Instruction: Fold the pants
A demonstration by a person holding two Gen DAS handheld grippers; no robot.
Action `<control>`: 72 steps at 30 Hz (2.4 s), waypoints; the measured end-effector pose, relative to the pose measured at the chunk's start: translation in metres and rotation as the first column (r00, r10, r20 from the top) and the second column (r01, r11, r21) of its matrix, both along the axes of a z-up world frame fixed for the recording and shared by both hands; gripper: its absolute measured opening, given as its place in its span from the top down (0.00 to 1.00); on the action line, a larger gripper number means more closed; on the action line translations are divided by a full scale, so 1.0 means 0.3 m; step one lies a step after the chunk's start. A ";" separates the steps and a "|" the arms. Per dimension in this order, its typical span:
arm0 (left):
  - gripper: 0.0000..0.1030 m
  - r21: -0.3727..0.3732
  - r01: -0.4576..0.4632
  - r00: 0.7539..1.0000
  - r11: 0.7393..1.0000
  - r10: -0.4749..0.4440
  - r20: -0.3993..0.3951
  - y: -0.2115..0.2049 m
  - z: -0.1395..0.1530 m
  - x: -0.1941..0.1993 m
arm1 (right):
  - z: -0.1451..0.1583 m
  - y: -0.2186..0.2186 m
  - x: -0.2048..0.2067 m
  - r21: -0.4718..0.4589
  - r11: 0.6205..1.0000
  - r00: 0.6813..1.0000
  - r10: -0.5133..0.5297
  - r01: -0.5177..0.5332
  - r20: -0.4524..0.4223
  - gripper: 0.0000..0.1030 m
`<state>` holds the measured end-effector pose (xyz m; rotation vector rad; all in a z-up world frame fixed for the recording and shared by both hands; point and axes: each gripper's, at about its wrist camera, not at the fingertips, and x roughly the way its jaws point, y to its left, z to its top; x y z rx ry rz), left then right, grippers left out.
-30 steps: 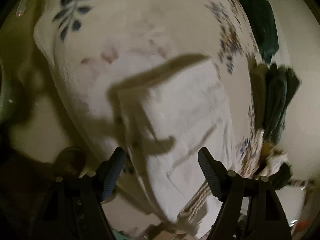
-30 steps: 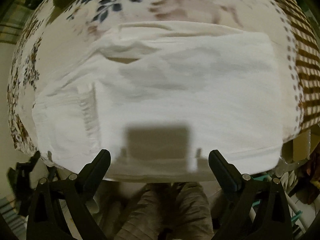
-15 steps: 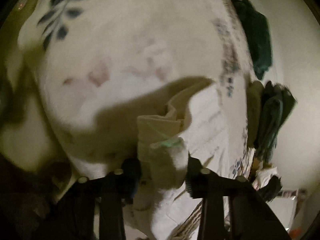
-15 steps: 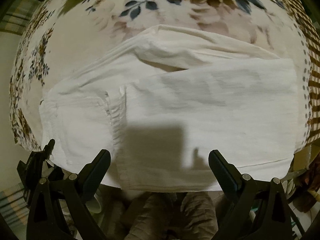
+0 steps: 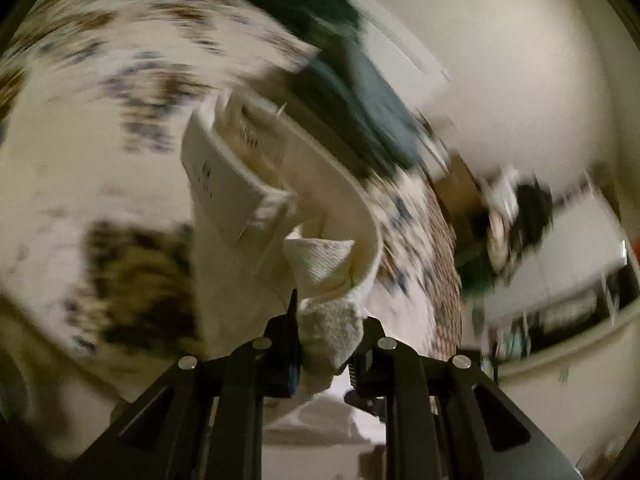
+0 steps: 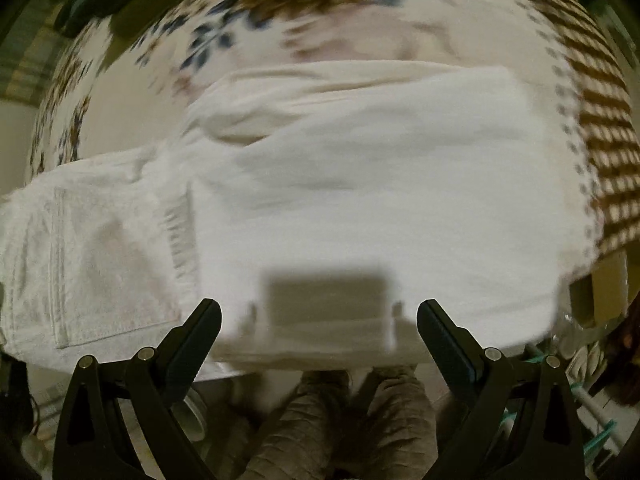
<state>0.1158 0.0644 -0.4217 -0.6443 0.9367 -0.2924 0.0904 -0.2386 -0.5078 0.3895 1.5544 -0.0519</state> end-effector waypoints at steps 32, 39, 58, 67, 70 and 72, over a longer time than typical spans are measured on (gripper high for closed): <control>0.20 0.554 0.167 0.906 0.816 0.094 -0.413 -0.209 -0.274 0.121 | -0.182 -0.192 0.154 0.263 0.960 0.994 0.085 -0.099 0.062 0.50; 0.19 0.511 0.135 0.918 0.849 0.086 -0.387 -0.206 -0.241 0.132 | -0.002 -0.242 0.091 0.204 0.979 0.987 -0.021 -0.012 0.161 0.68; 0.19 0.327 0.255 0.896 0.910 -0.096 -0.434 -0.481 -0.358 0.305 | -0.142 -0.913 -0.157 0.070 0.921 0.923 -0.383 0.384 -0.033 0.33; 0.19 0.208 0.270 0.880 0.940 -0.153 -0.449 -0.549 -0.431 0.465 | -0.099 -1.035 -0.047 0.315 0.841 0.876 -0.479 0.441 0.052 0.12; 0.51 0.122 0.256 0.874 0.959 -0.175 -0.452 -0.551 -0.471 0.513 | -0.176 -1.064 0.021 0.367 0.814 0.877 -0.480 0.450 -0.010 0.12; 0.71 0.146 0.241 0.883 0.959 -0.155 -0.443 -0.541 -0.478 0.535 | -0.208 -1.060 0.053 0.395 0.800 0.879 -0.475 0.452 -0.045 0.13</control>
